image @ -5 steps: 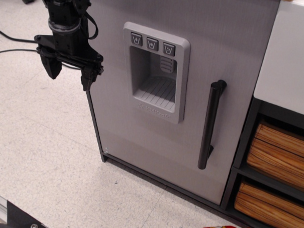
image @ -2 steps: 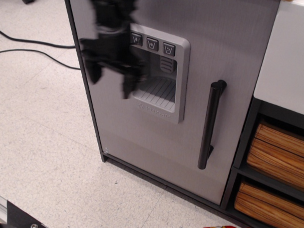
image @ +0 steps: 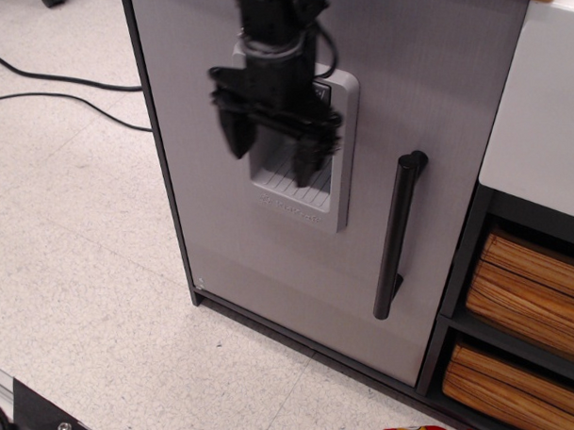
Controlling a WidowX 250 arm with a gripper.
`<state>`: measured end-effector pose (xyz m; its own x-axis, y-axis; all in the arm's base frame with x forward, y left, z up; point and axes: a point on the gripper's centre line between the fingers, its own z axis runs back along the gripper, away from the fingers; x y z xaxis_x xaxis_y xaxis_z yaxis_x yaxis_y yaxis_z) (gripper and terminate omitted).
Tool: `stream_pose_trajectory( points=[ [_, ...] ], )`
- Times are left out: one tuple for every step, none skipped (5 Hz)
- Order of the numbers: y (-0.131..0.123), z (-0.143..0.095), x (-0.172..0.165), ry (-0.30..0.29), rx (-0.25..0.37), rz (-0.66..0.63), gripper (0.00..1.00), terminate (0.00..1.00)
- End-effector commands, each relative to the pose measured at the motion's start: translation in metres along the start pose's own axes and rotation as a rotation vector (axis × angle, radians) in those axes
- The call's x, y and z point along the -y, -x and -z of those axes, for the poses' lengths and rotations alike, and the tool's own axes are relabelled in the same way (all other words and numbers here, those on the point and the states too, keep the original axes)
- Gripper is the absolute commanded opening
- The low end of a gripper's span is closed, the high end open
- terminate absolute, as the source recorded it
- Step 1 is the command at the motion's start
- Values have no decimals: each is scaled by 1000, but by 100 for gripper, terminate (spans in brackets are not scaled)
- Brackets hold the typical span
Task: Open fridge
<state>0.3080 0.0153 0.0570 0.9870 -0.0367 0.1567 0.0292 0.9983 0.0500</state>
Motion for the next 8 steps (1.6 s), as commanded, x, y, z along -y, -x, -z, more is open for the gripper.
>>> stream_pose_trajectory(
  points=[
    [-14, -12, 37, -4, 148, -7, 100, 0],
    [-22, -7, 51, -2, 168, -31, 100, 0],
    [-32, -4, 57, -22, 223, -48, 100, 0],
    [-39, 2, 63, -21, 208, -51, 100, 0],
    [-44, 7, 70, -27, 268, -29, 100, 0],
    [-48, 10, 72, -65, 316, -22, 0, 0],
    [-46, 11, 71, -40, 333, -4, 0, 0],
    [-39, 7, 63, -32, 343, -6, 0, 0]
  ],
)
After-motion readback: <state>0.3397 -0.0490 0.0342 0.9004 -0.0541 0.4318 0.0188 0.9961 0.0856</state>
